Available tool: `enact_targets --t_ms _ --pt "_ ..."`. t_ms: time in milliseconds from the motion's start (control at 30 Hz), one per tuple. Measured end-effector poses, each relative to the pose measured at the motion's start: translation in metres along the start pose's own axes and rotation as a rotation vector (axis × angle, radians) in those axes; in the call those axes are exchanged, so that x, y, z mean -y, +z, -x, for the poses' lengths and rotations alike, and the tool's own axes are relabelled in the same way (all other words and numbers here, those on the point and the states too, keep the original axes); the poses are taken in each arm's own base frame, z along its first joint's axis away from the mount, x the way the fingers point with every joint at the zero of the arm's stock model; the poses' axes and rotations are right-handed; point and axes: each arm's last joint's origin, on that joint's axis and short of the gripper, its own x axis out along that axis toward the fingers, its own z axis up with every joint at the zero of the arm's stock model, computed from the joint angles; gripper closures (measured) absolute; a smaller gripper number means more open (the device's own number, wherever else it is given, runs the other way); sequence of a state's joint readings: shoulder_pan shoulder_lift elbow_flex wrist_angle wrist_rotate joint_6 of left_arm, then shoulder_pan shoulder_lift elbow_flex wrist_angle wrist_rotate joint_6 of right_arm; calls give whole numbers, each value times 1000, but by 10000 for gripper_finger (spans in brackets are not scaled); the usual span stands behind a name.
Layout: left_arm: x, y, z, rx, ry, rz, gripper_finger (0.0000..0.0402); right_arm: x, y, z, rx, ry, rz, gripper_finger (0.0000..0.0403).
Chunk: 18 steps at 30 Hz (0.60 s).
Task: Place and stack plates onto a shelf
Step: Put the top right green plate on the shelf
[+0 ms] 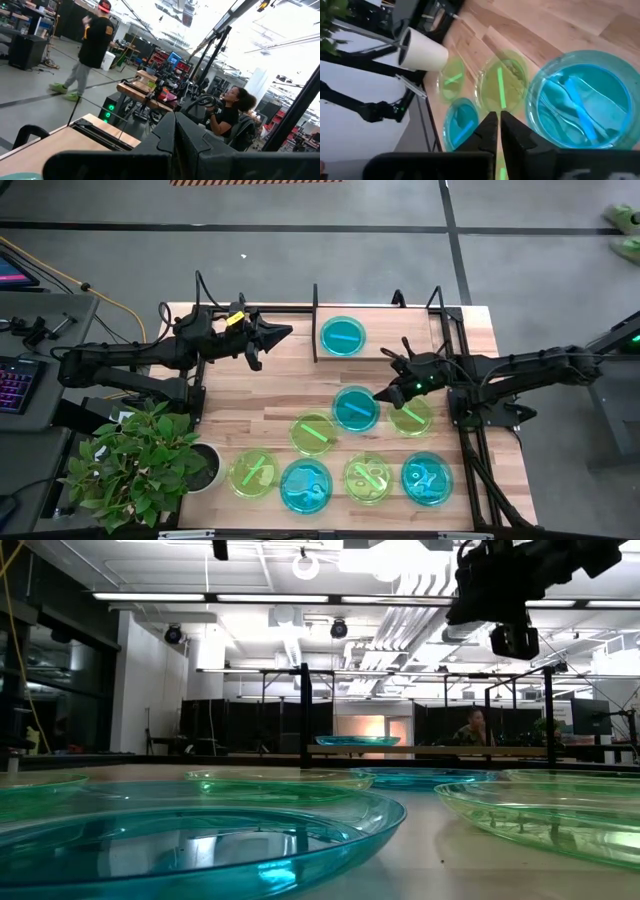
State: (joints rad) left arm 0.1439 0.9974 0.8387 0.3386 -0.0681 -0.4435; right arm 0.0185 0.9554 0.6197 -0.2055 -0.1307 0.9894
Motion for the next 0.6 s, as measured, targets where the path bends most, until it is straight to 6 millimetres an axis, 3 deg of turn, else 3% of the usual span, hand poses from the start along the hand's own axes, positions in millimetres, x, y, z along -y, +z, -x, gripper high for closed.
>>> enact_targets --t_ms 200,400,600 --pt "0 0 0 -5 2 0 402 5 -20 -18 -141 -103 10 325" --pt "0 0 0 -5 2 0 402 5 -29 -40 -210 -95 43 260" --pt "0 0 0 -5 2 0 402 20 -46 -30 -462 -236 -53 241"
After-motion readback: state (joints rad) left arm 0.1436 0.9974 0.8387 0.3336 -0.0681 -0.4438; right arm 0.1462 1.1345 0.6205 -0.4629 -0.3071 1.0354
